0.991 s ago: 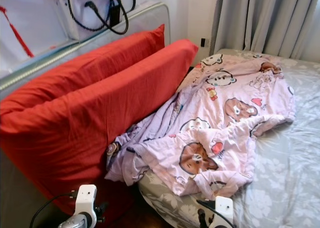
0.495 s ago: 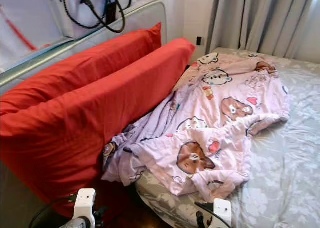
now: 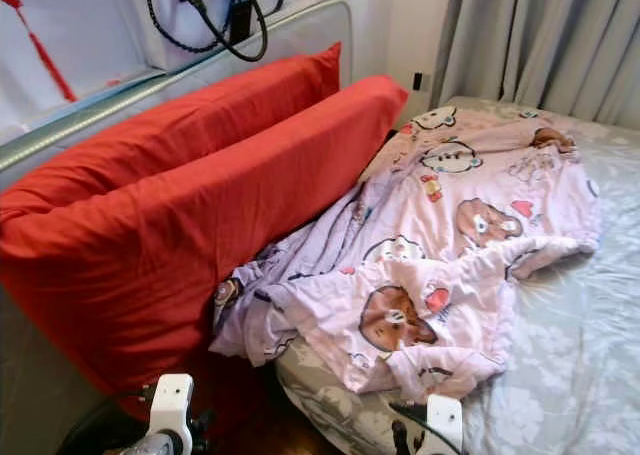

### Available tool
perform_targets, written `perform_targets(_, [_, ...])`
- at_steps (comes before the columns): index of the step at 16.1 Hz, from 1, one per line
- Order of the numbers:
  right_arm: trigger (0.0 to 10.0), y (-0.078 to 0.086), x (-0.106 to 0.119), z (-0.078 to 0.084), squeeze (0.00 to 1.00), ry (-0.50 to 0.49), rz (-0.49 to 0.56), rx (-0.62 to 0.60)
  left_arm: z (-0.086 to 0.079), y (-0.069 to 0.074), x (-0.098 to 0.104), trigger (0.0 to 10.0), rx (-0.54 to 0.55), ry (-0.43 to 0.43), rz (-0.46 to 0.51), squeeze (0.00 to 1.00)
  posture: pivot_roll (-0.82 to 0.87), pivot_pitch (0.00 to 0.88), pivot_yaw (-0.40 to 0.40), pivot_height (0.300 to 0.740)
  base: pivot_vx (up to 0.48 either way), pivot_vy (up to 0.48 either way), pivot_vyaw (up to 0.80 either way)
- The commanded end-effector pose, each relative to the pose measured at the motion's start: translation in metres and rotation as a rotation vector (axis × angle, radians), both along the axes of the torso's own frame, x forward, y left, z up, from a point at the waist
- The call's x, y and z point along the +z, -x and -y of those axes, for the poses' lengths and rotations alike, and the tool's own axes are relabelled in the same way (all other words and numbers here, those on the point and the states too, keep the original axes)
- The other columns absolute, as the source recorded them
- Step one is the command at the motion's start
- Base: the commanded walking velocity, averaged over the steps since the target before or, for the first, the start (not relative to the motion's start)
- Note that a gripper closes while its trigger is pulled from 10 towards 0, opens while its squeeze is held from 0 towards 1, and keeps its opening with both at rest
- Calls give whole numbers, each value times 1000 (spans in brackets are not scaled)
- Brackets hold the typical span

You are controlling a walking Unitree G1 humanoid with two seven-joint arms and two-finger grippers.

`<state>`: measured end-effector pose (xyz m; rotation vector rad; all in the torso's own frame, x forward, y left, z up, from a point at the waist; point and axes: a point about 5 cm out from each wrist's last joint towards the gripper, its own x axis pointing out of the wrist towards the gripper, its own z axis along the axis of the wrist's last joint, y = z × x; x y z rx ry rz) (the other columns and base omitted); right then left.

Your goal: Clean up the room

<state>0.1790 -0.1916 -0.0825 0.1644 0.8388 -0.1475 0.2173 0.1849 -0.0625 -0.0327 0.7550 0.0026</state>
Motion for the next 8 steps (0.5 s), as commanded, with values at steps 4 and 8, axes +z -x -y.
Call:
perform_targets(4, [10000,-40,28,-3,0,25,237,72,-5,-36,34,10000,40,34,282,0,-16,0,30,740,0,0,0])
perform_targets(8, [10000,-75,67,5,0,98,525,88,-16,-37,49,10000,35,9,436,0,-21,0,31,740,0,0,0])
